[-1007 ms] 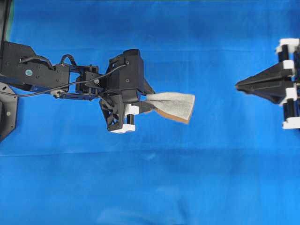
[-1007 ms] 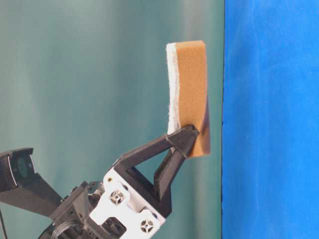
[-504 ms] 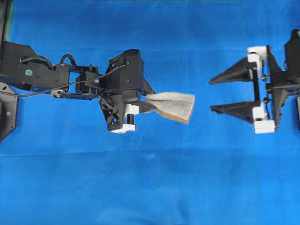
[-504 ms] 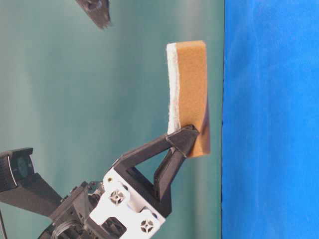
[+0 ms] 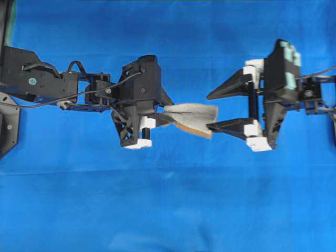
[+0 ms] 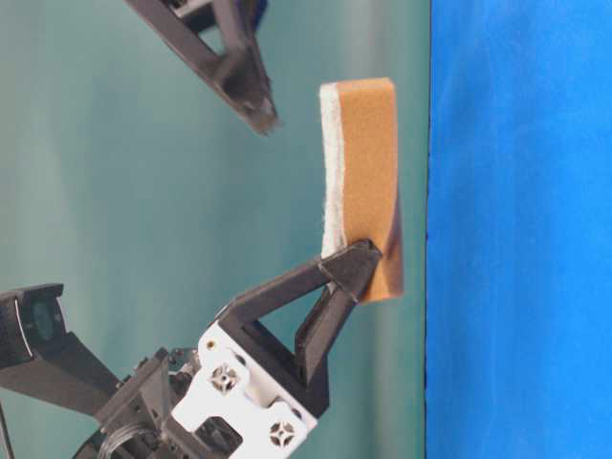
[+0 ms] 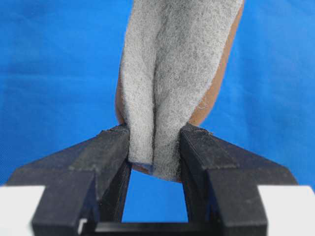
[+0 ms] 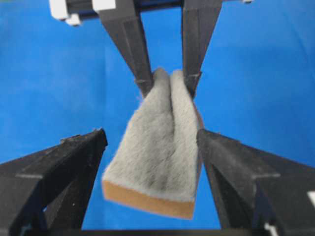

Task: Hand over the sponge with the left arm and wipe it with the right arm.
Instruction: 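Move the open right gripper toward the sponge's free end, then close the right gripper on the sponge's free end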

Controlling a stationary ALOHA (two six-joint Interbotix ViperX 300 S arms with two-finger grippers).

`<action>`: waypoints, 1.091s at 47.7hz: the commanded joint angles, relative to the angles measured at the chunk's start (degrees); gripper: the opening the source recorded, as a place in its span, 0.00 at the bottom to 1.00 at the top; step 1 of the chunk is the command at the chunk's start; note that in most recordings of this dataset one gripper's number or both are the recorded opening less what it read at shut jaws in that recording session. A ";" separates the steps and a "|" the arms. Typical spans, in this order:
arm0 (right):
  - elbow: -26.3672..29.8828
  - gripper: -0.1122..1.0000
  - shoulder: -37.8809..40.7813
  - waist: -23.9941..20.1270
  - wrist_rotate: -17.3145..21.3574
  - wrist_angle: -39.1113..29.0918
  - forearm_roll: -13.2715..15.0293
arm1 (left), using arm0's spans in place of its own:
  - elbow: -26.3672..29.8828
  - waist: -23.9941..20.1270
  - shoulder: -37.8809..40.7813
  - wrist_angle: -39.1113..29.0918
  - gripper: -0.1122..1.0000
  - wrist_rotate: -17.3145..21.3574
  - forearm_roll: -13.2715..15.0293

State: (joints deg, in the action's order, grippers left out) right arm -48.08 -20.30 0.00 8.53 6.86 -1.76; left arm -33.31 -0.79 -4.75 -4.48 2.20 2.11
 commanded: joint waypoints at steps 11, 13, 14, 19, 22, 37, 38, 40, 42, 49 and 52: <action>5.27 0.76 7.73 -0.09 -0.18 -2.11 -0.18 | 0.18 -0.09 -1.14 0.53 0.32 0.09 -0.09; 5.80 0.76 8.61 -0.09 -0.26 -2.55 -0.18 | 0.18 -0.09 -1.14 0.53 0.32 0.09 -0.09; 6.06 0.76 9.05 -0.09 -0.18 -2.72 -0.26 | 0.18 -0.09 -1.14 0.53 0.32 0.09 -0.09; 7.03 0.76 10.99 0.00 -0.18 -4.31 -0.35 | 0.18 -0.09 -1.14 0.53 0.32 0.09 -0.09; 7.12 0.76 11.95 0.26 -0.18 -4.92 -0.35 | 0.18 -0.09 -1.14 0.53 0.32 0.09 -0.09; 7.29 0.76 13.10 0.44 -0.26 -5.01 -0.79 | 0.09 -0.09 -1.14 0.44 0.30 0.26 -0.18; 7.29 0.75 13.10 0.44 -0.26 -5.01 -0.62 | 0.18 -0.09 -1.23 0.44 0.30 0.26 -0.09; 7.38 0.75 13.10 0.44 -0.44 -5.10 -0.53 | 0.09 -0.09 -1.14 0.44 0.30 0.35 -0.18; 7.47 0.73 13.10 0.44 -0.79 -5.27 -0.35 | 0.18 -0.09 -1.14 0.62 0.30 0.35 -0.18; 7.47 0.47 12.92 0.44 -1.49 -6.06 -0.09 | 0.18 -0.09 -1.23 1.41 0.30 0.35 -0.18; 7.47 0.39 12.74 0.44 -1.58 -6.33 0.18 | 0.09 0.00 -1.32 1.85 0.29 0.44 -0.18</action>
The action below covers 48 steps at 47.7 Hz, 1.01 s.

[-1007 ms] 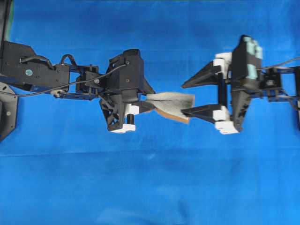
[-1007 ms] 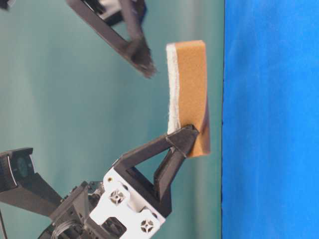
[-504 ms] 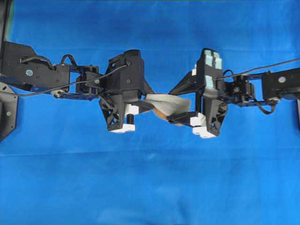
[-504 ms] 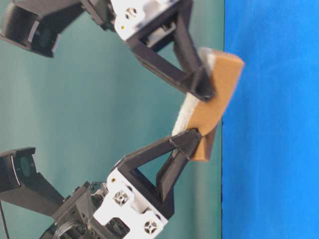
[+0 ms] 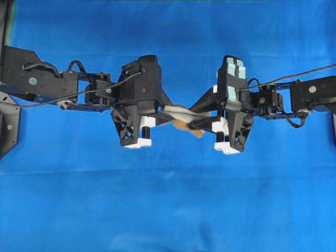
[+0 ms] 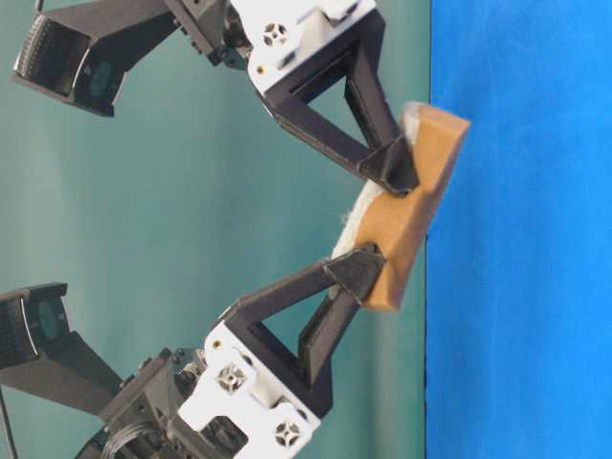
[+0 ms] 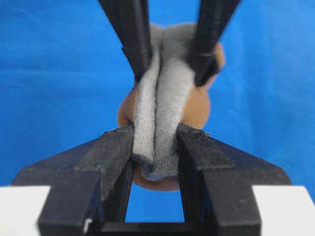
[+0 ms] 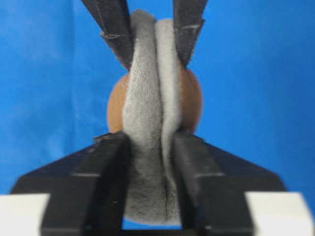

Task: Hand over the sponge with the left arm and wipe it with the right arm.
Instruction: 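Close the right gripper on the sponge's free end, then open the left gripper and pull it back to the left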

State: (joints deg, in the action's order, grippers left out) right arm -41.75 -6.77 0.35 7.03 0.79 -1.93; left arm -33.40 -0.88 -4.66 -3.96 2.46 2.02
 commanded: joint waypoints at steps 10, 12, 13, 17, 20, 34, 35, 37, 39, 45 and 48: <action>1.05 0.38 -2.11 0.09 -0.09 -1.85 0.53 | -0.62 0.26 -2.55 2.46 0.30 0.00 -0.09; 0.88 0.38 -2.46 0.09 -0.09 -2.29 0.53 | -1.05 0.26 -3.08 2.90 0.39 0.00 -0.09; 0.79 0.38 -2.64 0.09 -0.09 -2.64 0.53 | -1.41 0.26 -3.60 3.25 0.44 0.00 -0.09; 0.62 0.38 -3.25 0.09 -0.09 -3.60 0.53 | -2.72 0.26 -5.36 5.27 0.67 0.00 -0.09; 0.44 0.38 -3.69 0.09 -0.09 -4.22 0.62 | -4.13 0.53 -6.86 7.29 0.80 0.09 -0.09; 0.35 0.38 -4.31 0.09 -0.18 -5.71 0.62 | -13.54 1.05 -17.75 14.50 0.83 -0.53 -0.09; 0.35 0.38 -4.31 0.09 -0.18 -5.71 0.62 | -14.15 1.14 -18.28 14.77 0.83 -0.62 -0.09; 0.35 0.38 -4.31 0.09 -0.18 -5.71 0.70 | -15.21 1.32 -19.69 15.21 0.83 -0.62 -0.09; 0.44 0.38 -4.31 0.09 -0.09 -5.80 0.70 | -16.08 1.49 -20.83 15.38 0.83 -0.62 -0.09; 0.44 0.38 -4.31 0.09 -0.18 -5.71 0.70 | -18.63 1.93 -24.43 15.56 0.83 -0.62 -0.09; 0.44 0.38 -4.22 0.09 -0.18 -5.71 0.70 | -19.42 1.93 -25.66 15.73 0.83 -0.62 -0.09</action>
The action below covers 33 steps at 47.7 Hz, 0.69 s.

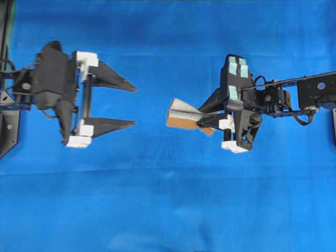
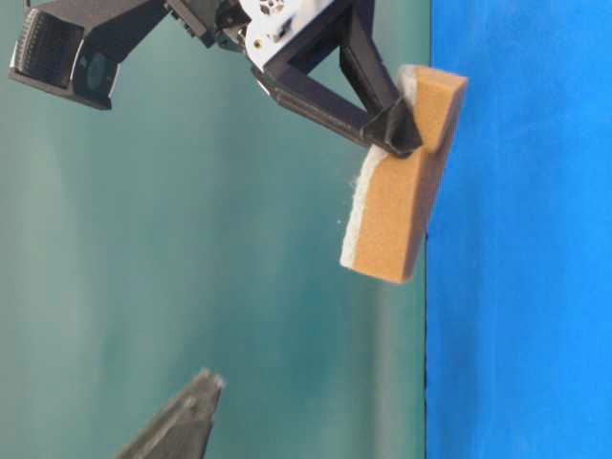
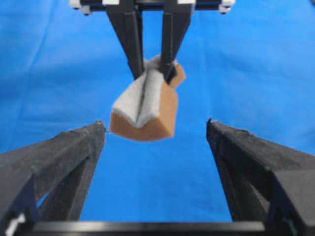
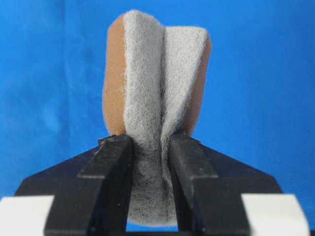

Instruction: Hand over the sponge with the left arm and wipe it with the right arm.

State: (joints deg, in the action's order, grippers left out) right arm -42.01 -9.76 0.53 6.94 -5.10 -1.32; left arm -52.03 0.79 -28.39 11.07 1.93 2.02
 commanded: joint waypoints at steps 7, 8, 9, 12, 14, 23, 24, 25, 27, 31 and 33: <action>1.05 0.38 -0.62 -0.09 -0.09 0.26 0.09 | -0.88 0.26 -2.02 0.70 0.83 0.00 -0.09; 1.14 0.38 -0.44 -0.09 -0.09 0.35 0.18 | -0.88 0.26 -1.93 0.70 0.83 0.09 -0.09; 1.14 0.38 -0.18 -0.09 -0.09 0.44 0.18 | -0.79 0.26 -1.85 0.70 0.83 0.09 -0.09; 1.32 0.38 0.97 -0.09 -0.09 0.53 0.44 | -0.70 0.26 -1.67 0.70 0.83 0.26 -0.09; 1.49 0.38 2.37 -0.09 -0.09 0.70 0.53 | -0.70 0.26 -1.67 0.70 0.83 0.26 -0.09; 2.37 0.38 9.40 -0.09 -0.09 2.99 1.05 | -0.79 0.26 -1.76 0.70 0.83 0.35 -0.09; 2.37 0.38 10.20 -0.09 -0.09 3.34 1.14 | -0.79 0.26 -1.76 0.70 0.83 0.35 -0.09; 2.55 0.38 10.99 -0.09 -0.09 3.78 1.32 | -0.79 0.26 -1.76 0.79 0.83 0.35 -0.09; 2.64 0.38 12.57 -0.09 -0.09 4.75 1.67 | -0.79 0.26 -1.76 0.70 0.83 0.35 -0.09; 2.81 0.38 15.38 -0.09 -0.09 6.77 2.37 | -0.79 0.26 -1.76 0.70 0.83 0.35 -0.09; 3.08 0.38 16.61 -0.18 -0.09 7.73 2.46 | -0.88 0.26 -1.85 0.70 0.83 0.35 -0.09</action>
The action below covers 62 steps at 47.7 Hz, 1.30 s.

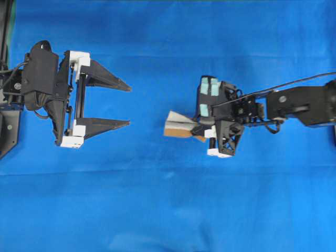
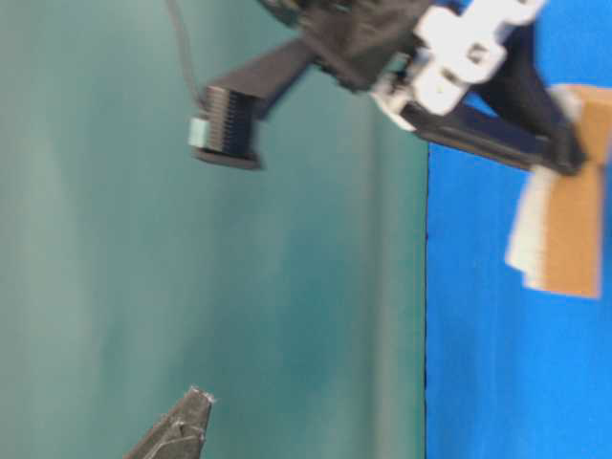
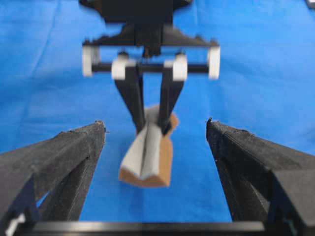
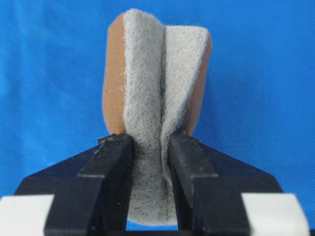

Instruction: Hand over the sponge with the left arm and wipe it with the right arm.

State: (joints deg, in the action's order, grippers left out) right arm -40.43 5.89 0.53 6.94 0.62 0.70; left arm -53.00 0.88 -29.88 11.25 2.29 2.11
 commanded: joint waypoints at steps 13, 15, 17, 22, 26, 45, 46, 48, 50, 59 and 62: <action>1.85 0.38 4.31 -0.79 -0.09 2.72 0.53 | 0.00 0.18 -0.53 0.53 0.83 0.00 -0.18; 1.85 0.38 4.39 -0.79 -0.09 2.72 0.53 | -0.09 0.18 -0.53 0.53 0.83 0.09 -0.18; 1.85 0.37 4.39 -0.79 -0.09 2.72 0.53 | 0.00 0.18 -0.53 0.53 0.83 0.09 -0.18; 1.85 0.36 4.39 -0.35 -0.09 2.72 0.53 | 0.00 0.18 -0.53 0.53 0.83 0.09 -0.18; 1.76 0.36 4.31 0.70 -0.09 2.55 0.70 | -0.09 0.18 -0.53 0.53 0.83 0.09 -0.18; 0.09 0.36 2.81 13.10 -0.26 1.85 8.26 | 0.00 0.18 -0.53 0.53 0.83 0.09 -0.18; 0.18 0.36 2.81 13.54 -0.26 1.85 8.70 | -0.09 0.18 -0.53 0.53 0.83 0.09 -0.18; 0.35 0.36 2.81 14.59 -0.26 1.93 9.76 | -0.09 0.18 -0.53 0.53 0.83 0.09 -0.18; 0.62 0.36 2.81 15.21 -0.26 1.93 10.28 | -0.09 0.18 -0.53 0.53 0.83 0.09 -0.18; 0.88 0.36 2.81 17.05 -0.26 2.20 11.78 | 0.00 0.18 -0.35 0.53 0.83 0.18 -0.18; 0.97 0.36 2.90 16.87 -0.09 2.20 11.78 | 0.00 0.18 -0.35 0.53 0.83 0.18 -0.18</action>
State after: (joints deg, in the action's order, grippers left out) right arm -40.25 9.93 15.73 6.86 2.81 12.22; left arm -53.00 0.88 -29.88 11.25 2.37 2.02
